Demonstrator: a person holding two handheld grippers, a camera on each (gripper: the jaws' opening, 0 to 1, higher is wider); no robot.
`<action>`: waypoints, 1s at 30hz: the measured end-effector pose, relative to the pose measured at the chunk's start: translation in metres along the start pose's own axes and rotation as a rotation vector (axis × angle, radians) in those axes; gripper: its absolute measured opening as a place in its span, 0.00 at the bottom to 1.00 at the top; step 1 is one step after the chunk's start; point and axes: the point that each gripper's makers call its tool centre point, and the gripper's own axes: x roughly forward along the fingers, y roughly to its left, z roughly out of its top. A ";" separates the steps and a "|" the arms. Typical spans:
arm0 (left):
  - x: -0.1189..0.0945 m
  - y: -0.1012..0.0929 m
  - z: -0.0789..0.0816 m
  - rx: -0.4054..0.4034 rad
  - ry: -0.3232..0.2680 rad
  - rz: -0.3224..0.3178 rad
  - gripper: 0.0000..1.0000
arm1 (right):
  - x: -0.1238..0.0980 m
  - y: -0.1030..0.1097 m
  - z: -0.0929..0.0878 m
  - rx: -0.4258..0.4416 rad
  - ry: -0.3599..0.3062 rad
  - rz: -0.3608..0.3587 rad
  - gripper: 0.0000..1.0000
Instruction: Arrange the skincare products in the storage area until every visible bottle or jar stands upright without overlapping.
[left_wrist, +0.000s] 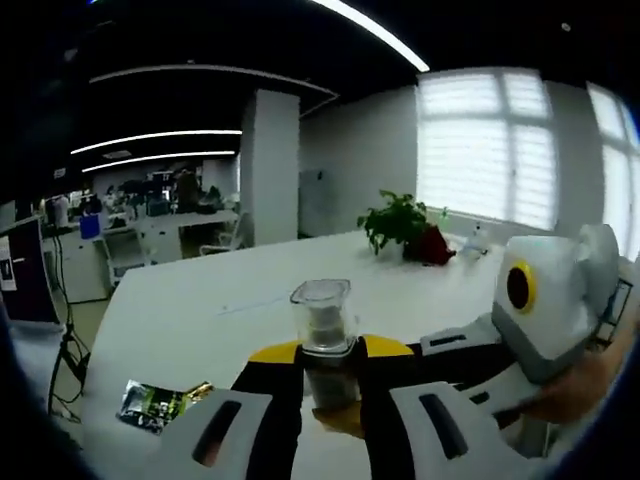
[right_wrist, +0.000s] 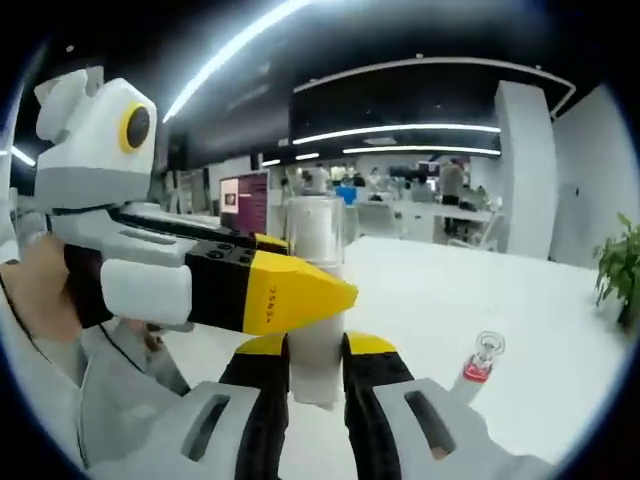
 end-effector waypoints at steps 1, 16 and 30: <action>-0.001 -0.002 0.002 -0.008 -0.010 0.006 0.19 | -0.001 0.000 0.001 0.011 -0.009 0.002 0.20; 0.001 -0.009 0.002 0.034 -0.009 -0.114 0.19 | -0.005 -0.002 -0.002 0.196 -0.065 0.147 0.18; -0.028 -0.048 0.009 -0.012 -0.026 -0.576 0.23 | -0.048 0.034 0.024 0.298 -0.234 0.712 0.18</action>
